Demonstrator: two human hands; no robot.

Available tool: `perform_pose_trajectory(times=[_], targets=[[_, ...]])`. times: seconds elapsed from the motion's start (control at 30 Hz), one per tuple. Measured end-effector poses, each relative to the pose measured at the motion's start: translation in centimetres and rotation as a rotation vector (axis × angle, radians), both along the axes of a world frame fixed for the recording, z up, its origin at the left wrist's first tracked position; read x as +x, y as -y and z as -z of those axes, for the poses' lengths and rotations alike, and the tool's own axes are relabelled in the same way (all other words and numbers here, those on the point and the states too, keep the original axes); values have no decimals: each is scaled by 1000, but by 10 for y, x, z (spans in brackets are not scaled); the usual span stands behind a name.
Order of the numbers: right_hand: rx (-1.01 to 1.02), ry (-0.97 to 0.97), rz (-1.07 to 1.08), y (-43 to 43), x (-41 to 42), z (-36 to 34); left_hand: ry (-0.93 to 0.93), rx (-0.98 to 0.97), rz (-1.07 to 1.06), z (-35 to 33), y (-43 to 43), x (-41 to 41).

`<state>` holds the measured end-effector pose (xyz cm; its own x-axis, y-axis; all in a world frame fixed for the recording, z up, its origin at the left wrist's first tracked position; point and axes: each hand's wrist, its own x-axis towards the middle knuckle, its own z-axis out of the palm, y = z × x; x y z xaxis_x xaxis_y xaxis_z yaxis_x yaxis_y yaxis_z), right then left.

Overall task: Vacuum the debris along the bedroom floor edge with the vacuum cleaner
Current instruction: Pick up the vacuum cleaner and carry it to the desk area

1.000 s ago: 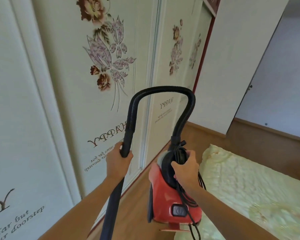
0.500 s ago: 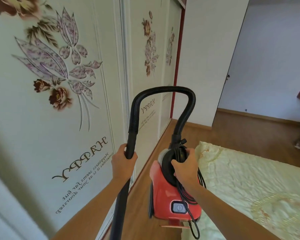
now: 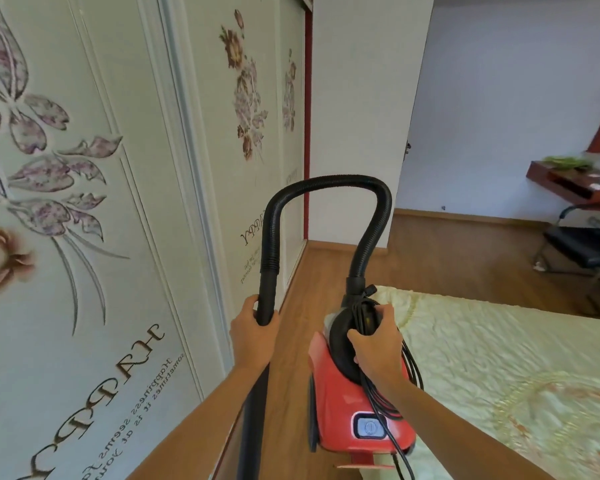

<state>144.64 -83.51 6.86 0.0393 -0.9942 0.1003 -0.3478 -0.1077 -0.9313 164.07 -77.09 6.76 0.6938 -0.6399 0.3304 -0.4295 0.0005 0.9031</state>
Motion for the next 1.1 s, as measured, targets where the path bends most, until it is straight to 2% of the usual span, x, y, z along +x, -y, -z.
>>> perform_pose_trajectory(times=[0.4, 0.7, 1.1], targets=[[97, 8, 213, 125, 51, 14, 76, 46, 230, 20, 174, 75], [116, 15, 282, 208, 65, 8, 87, 41, 328, 20, 273, 87], [116, 57, 230, 386, 59, 10, 89, 48, 331, 26, 456, 74]])
